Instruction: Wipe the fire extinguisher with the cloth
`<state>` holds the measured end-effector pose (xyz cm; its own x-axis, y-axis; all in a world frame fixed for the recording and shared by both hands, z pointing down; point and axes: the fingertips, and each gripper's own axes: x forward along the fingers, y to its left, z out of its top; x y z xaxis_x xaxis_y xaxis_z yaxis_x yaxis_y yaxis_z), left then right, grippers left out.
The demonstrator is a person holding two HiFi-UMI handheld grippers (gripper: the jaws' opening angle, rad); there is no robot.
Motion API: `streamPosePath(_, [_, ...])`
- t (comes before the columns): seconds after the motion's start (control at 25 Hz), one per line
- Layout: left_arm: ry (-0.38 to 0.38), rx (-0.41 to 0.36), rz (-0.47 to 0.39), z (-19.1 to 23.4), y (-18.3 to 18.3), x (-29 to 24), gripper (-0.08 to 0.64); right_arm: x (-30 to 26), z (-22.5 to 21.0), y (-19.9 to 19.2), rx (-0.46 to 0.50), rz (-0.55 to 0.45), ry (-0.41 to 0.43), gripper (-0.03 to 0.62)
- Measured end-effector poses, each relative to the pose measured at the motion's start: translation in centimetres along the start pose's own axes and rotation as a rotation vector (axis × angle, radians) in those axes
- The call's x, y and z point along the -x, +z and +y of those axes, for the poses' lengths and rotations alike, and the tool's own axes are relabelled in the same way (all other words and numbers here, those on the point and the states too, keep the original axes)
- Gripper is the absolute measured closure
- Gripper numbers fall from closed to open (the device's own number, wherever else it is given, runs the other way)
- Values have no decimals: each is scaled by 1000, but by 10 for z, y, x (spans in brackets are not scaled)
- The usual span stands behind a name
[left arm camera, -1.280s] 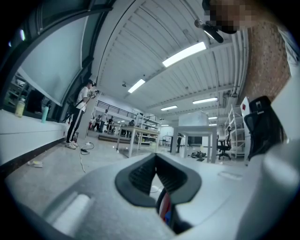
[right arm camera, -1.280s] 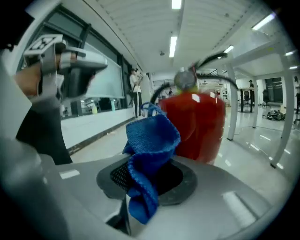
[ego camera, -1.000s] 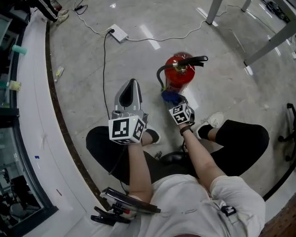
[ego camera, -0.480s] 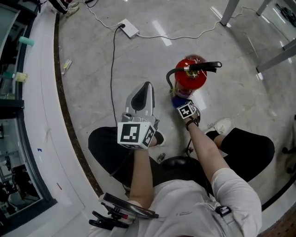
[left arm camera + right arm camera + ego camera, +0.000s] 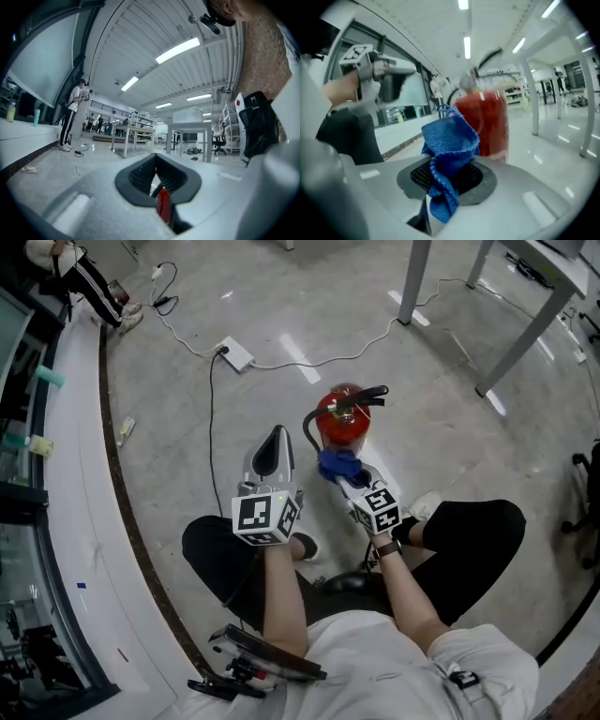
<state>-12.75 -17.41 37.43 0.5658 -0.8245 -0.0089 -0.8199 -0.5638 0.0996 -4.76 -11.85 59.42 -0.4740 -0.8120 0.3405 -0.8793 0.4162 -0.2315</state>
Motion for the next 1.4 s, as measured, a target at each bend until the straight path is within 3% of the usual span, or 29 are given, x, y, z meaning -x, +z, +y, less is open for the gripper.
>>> streamPosePath(0.16, [-15,14,-28,-14,11,1,560,38,14,131,113,-283,44,485])
streamPosePath(0.28, [-31,21,-31,-21,13,2,560,38,-7,173,135,-335,-5,485])
streamPosePath(0.36, [-33,18,-31,-22,14,5,560,27,-21,169,146,-312,-29,485])
streamPosePath(0.48, [-25,12,-33,-20,15,10,560,30,-25,159,133,-404,-5,469])
streamPosePath(0.56, [-15,5,-32,-15,15,11,560,30,-28,140,147,-407,-15,468])
streamPosePath(0.72, [-9,5,-10,-13,5,8,560,31,-21,116,229,-402,-40,471])
streamPosePath(0.84, [-20,15,12,-17,-7,4,560,32,-12,118,285,-398,-8,472])
streamPosePath(0.96, [-23,21,24,-16,-13,2,560,32,-7,102,364,-356,17,477])
streamPosePath(1.04, [-17,22,27,-13,-15,-1,560,25,-5,79,387,-276,36,483])
streamPosePath(1.24, [-2,23,52,-7,-25,-5,560,-28,-20,-28,399,56,52,488])
streamPosePath(1.4, [-8,28,68,-5,-33,-9,560,-66,-42,-131,461,359,68,486])
